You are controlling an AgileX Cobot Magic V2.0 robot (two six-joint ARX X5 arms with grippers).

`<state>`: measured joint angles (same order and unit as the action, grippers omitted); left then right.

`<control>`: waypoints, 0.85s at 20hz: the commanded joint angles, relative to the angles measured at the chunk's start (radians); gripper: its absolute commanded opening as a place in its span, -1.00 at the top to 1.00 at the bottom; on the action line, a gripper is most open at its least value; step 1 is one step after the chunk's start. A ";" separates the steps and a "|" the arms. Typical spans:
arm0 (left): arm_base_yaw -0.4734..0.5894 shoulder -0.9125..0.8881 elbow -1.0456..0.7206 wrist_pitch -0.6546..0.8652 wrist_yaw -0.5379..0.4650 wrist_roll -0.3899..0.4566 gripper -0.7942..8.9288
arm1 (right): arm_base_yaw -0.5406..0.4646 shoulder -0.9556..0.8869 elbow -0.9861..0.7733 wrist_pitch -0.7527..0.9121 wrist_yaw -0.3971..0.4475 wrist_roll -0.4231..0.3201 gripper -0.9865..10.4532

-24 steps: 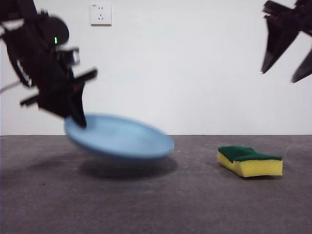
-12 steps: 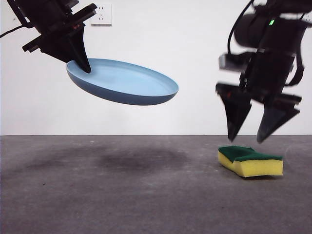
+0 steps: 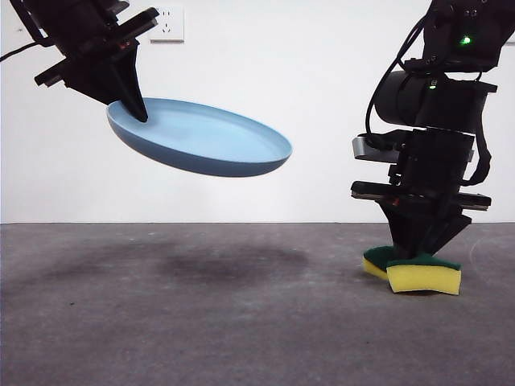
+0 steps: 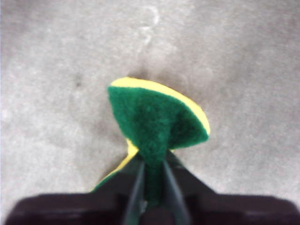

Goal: Pick up the plate,pick up the cloth,clean the plate with the cloth

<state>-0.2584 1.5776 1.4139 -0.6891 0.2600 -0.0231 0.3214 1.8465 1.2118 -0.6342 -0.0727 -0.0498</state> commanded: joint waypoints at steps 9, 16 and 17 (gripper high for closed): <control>-0.091 0.035 0.000 -0.024 -0.086 0.024 0.85 | 0.093 -0.301 -0.006 0.006 -0.009 0.061 0.86; -0.263 0.035 0.000 -0.023 -0.053 0.022 0.85 | 0.270 -0.428 -0.006 0.099 -0.029 0.094 0.86; -0.280 0.035 0.000 -0.021 -0.035 0.022 0.85 | 0.296 -0.413 -0.006 0.109 -0.029 0.109 0.86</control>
<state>-0.5365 1.6058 1.4139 -0.7166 0.2203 -0.0074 0.6182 1.4231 1.2098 -0.5301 -0.1036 0.0372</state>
